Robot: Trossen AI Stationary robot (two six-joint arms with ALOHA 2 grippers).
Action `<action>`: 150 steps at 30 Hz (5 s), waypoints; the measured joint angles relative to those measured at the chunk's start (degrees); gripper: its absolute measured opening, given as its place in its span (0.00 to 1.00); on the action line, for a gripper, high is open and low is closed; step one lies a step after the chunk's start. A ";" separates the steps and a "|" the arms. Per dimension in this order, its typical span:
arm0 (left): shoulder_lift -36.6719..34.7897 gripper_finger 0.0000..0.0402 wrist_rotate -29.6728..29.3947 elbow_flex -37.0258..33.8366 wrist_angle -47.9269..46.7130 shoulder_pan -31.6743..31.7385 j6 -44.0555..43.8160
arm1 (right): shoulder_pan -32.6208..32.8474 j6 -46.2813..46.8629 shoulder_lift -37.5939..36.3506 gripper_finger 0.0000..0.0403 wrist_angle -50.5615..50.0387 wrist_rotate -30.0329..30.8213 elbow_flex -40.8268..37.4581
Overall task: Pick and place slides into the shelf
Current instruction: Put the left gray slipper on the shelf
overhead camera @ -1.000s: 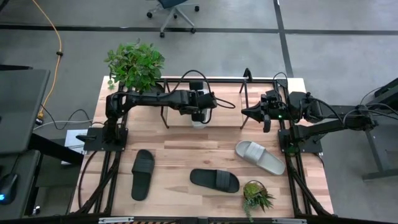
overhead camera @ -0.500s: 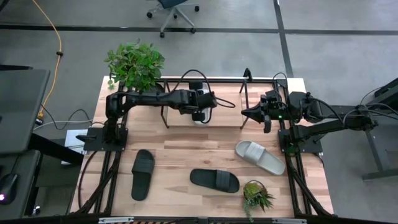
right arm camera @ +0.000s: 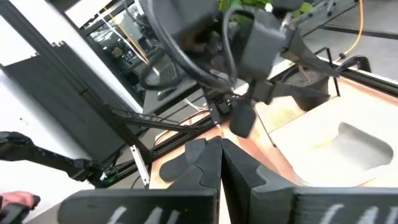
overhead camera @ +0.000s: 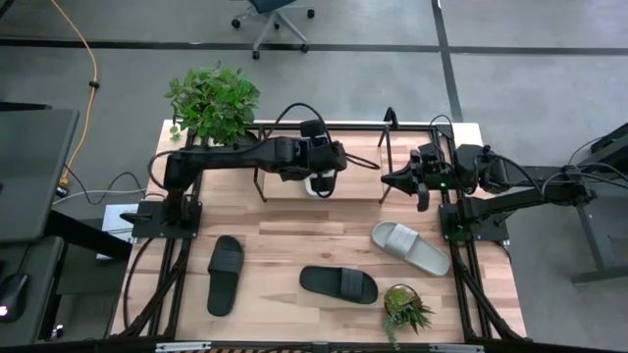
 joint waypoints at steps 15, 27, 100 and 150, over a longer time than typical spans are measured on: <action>0.09 0.25 -1.70 13.82 -19.96 -11.31 -21.75 | -0.01 -0.20 0.05 0.00 -0.02 -0.75 0.00; -3.80 0.25 -9.63 19.36 -30.97 -21.28 -42.38 | 0.00 -0.87 2.15 0.00 -0.03 -1.37 0.00; -11.85 0.25 -9.23 19.29 -31.11 -46.51 -51.93 | 11.49 10.92 34.61 0.00 -30.32 19.78 38.38; -63.76 0.02 -21.45 -41.14 -0.24 -43.49 -68.36 | -17.18 -44.59 76.55 0.29 -55.09 7.01 70.75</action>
